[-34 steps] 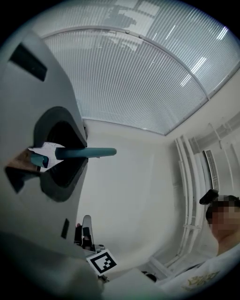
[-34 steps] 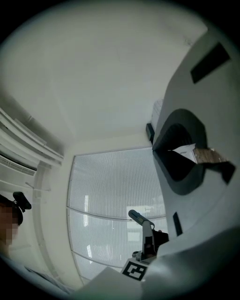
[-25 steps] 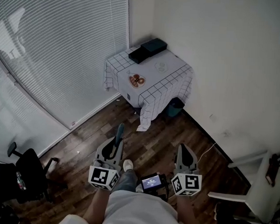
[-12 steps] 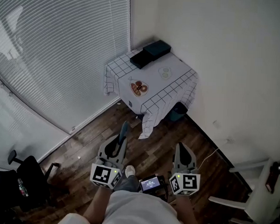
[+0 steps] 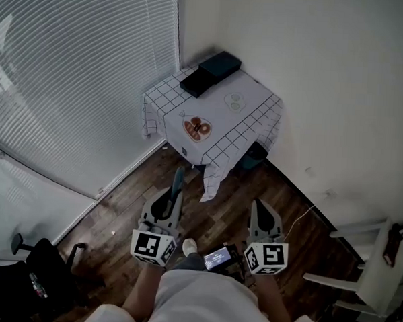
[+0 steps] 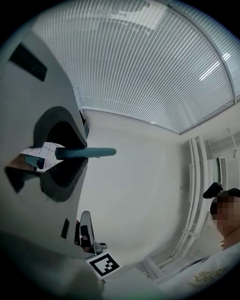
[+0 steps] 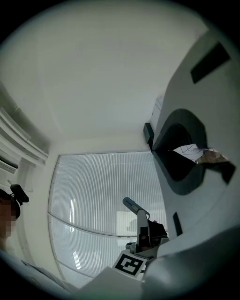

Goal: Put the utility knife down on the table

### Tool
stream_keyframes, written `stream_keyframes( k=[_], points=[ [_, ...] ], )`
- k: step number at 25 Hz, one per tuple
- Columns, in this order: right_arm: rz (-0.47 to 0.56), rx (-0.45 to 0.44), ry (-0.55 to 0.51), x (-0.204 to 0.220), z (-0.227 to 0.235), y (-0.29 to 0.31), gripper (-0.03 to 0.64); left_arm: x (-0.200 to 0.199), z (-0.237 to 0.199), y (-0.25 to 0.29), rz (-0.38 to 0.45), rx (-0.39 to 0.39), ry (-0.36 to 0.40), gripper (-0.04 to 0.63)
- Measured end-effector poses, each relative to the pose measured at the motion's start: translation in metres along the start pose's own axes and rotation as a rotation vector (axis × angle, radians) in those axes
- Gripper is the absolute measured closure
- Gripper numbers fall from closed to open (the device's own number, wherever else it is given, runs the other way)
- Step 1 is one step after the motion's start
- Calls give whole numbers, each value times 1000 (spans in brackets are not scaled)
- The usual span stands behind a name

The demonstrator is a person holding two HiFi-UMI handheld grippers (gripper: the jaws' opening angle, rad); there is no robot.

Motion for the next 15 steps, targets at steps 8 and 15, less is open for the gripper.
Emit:
stream_keyframes(
  k=[8, 15],
  points=[
    [-9, 44, 17, 3, -11, 28, 609, 2, -39, 19, -17, 38, -4, 520],
    [4, 50, 12, -4, -16, 60, 609, -1, -64, 41, -32, 56, 1, 520]
  ],
)
Point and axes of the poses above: the fingertips, and each gripper's own axes: y forward along the fingers, z to its right, x out of its underside, the point moved 4 cm from there along -y, backward along the fingers, and after that the axes turned 9 degrees about x, right-handed, at the moved point
